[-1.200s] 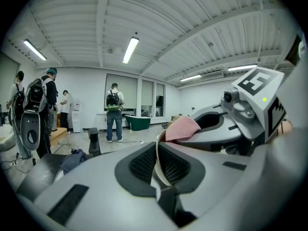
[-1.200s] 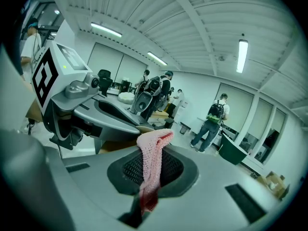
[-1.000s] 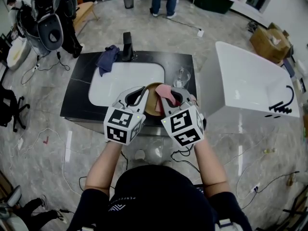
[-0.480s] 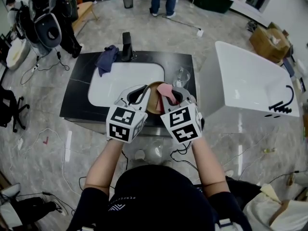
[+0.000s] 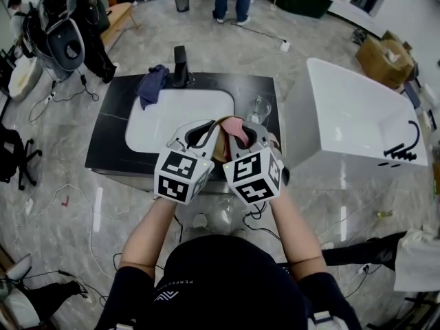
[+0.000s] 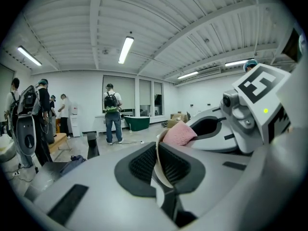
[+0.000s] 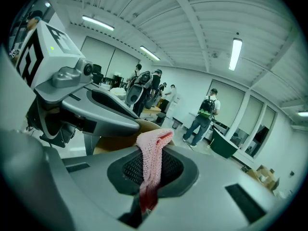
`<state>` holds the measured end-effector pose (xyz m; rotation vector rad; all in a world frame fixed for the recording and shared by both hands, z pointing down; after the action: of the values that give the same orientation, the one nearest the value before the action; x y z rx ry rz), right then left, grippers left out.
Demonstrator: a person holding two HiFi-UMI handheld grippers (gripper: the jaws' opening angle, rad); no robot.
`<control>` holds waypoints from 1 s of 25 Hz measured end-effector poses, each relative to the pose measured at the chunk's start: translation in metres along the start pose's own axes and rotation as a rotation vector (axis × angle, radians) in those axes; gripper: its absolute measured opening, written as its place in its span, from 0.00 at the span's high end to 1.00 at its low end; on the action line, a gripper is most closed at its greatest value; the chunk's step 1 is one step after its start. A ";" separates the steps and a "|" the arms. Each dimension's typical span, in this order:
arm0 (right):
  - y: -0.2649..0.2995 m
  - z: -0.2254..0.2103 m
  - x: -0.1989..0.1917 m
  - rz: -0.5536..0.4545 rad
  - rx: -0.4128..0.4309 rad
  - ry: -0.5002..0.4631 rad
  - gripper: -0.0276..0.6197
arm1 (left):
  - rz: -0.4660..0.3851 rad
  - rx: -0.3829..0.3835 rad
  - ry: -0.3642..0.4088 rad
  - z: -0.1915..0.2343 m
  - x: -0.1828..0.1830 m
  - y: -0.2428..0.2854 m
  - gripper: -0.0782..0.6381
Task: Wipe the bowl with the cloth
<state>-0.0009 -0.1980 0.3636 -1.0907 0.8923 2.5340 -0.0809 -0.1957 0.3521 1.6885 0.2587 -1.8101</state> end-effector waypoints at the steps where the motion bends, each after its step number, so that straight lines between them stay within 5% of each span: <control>1: 0.001 0.001 -0.001 0.006 -0.004 -0.008 0.89 | 0.004 0.003 0.010 0.000 -0.001 0.001 0.86; 10: 0.002 0.006 0.000 0.031 -0.009 -0.078 0.89 | 0.030 0.009 0.072 -0.006 -0.003 0.002 0.87; 25: 0.001 0.016 0.005 -0.034 0.068 -0.076 0.89 | 0.007 -0.136 -0.066 0.000 -0.001 -0.001 0.85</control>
<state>-0.0135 -0.1895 0.3692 -0.9744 0.9254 2.4804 -0.0815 -0.1941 0.3530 1.5317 0.3398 -1.7975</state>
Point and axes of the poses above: the fingertips, and each gripper's own axes: y forward along the fingers, z to its left, x out of its top, the point moved 5 cm from there along -y, backward along the fingers, and after that the axes turned 12 degrees about -y, right-handed, at the moved point
